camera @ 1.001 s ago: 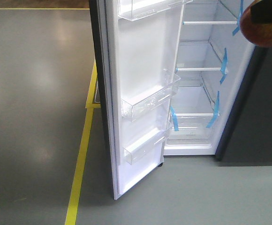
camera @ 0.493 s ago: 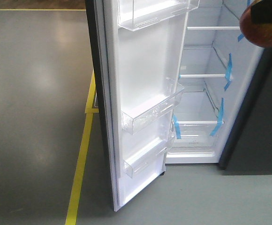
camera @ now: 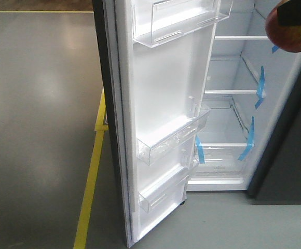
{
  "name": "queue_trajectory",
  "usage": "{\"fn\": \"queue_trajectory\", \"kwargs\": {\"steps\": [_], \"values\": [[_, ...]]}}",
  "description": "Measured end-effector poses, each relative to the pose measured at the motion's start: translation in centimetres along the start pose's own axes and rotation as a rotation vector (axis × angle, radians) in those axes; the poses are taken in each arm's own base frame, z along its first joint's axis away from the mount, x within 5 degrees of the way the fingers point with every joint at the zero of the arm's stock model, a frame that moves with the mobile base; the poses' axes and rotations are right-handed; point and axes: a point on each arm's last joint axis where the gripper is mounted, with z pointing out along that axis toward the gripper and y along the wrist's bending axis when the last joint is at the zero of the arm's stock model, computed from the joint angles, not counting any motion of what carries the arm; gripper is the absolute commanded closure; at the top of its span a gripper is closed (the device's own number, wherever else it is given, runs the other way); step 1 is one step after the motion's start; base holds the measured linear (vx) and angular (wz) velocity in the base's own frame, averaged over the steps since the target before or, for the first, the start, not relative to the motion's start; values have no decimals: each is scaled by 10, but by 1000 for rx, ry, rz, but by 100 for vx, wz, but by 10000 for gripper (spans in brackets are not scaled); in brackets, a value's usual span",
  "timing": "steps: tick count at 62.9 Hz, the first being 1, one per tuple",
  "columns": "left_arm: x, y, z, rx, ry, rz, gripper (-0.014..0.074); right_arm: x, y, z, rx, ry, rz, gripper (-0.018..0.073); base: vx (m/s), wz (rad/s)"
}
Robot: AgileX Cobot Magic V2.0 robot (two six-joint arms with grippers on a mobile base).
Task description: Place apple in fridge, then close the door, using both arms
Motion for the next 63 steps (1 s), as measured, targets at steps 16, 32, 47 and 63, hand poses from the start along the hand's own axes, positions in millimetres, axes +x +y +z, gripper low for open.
{"fn": "queue_trajectory", "kwargs": {"steps": [16,32,47,63], "values": [[0,0,0,0,0,0,603,0,0,0,0,0,0,566,10,-1],[0,0,0,0,0,0,603,0,0,0,0,0,0,566,8,-3],[0,0,0,0,0,0,603,0,0,0,0,0,0,566,7,-1],[0,0,0,0,0,0,603,0,0,0,0,0,0,566,6,1]]}}
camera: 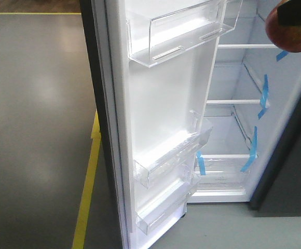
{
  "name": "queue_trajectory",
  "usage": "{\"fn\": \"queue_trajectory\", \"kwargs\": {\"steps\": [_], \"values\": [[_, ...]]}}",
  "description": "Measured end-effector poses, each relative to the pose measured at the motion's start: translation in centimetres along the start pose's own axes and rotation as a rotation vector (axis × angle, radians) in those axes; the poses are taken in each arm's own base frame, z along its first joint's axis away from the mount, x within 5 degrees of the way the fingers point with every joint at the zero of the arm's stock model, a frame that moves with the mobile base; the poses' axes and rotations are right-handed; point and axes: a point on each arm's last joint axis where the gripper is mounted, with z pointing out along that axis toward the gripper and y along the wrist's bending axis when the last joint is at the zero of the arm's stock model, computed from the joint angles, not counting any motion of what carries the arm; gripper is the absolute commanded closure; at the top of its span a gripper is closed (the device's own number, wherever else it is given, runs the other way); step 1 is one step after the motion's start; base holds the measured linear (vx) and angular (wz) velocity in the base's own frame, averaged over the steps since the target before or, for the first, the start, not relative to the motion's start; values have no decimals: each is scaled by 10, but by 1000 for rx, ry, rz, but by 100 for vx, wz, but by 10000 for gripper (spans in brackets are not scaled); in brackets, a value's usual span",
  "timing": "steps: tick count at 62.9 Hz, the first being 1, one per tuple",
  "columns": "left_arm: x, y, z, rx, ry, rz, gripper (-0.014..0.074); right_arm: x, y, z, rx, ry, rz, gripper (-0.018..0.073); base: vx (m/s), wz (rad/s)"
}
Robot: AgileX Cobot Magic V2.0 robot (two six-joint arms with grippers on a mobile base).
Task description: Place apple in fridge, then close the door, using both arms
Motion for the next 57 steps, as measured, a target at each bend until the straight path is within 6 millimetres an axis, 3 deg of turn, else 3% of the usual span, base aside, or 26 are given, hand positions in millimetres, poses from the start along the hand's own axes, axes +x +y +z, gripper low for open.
{"fn": "queue_trajectory", "kwargs": {"steps": [57], "values": [[0,0,0,0,0,0,603,0,0,0,0,0,0,566,5,1]]}}
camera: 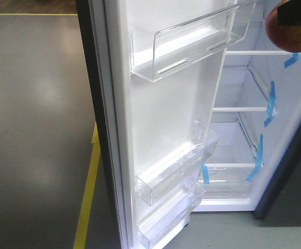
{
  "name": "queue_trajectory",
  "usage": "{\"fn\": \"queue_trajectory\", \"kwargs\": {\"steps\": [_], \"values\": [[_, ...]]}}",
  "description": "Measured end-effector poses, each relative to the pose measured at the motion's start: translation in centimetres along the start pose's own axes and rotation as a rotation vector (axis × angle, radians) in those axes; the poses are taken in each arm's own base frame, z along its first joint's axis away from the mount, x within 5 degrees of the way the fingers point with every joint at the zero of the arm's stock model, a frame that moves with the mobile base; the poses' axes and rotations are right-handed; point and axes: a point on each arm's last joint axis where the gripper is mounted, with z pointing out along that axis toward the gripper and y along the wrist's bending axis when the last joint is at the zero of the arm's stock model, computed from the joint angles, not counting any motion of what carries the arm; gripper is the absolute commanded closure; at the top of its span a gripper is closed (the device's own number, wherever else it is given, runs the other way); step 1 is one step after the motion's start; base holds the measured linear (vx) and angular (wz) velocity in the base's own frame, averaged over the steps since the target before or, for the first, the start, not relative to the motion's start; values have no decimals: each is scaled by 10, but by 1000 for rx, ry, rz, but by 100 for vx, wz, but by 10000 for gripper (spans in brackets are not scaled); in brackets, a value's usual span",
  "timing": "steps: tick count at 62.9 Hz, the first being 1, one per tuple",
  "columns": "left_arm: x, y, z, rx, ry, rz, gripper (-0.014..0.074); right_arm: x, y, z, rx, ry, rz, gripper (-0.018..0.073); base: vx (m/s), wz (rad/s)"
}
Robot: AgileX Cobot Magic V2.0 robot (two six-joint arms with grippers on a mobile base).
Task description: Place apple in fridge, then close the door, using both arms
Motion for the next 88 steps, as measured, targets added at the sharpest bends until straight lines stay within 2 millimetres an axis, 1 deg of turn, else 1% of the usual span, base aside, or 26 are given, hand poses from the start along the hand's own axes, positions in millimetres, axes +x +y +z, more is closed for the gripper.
{"fn": "queue_trajectory", "kwargs": {"steps": [88], "values": [[0,0,0,0,0,0,603,0,0,0,0,0,0,566,4,0]]}}
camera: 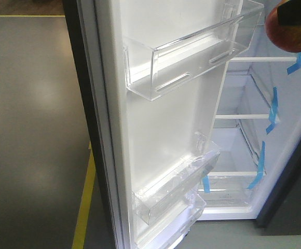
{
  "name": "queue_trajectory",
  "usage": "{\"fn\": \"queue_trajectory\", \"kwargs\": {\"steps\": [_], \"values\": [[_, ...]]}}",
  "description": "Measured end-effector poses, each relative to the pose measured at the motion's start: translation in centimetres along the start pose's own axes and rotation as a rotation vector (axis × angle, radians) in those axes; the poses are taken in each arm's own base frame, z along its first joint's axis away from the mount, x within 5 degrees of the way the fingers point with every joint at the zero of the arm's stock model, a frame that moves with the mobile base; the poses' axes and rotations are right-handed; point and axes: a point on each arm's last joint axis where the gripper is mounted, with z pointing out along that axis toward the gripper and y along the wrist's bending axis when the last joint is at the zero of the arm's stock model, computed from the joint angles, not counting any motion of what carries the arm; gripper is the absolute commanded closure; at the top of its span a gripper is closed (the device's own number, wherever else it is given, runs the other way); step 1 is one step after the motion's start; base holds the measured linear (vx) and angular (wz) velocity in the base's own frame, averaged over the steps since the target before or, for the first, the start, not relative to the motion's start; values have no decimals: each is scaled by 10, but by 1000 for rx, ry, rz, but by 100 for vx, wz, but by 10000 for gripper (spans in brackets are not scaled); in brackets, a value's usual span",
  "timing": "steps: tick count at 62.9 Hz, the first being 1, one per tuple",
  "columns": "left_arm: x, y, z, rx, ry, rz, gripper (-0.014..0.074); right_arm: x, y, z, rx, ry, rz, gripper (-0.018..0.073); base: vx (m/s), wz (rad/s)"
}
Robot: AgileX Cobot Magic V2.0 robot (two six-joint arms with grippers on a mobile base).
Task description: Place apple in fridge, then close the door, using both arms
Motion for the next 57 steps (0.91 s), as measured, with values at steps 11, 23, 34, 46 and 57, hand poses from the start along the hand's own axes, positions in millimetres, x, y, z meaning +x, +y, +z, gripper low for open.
{"fn": "queue_trajectory", "kwargs": {"steps": [11,23,34,46,57], "values": [[0,0,0,0,0,0,603,0,0,0,0,0,0,566,2,-2],[0,0,0,0,0,0,603,0,0,0,0,0,0,566,1,-1],[0,0,0,0,0,0,603,0,0,0,0,0,0,566,0,0],[0,0,0,0,0,0,603,0,0,0,0,0,0,566,0,0],[0,0,0,0,0,0,603,0,0,0,0,0,0,566,0,0]]}}
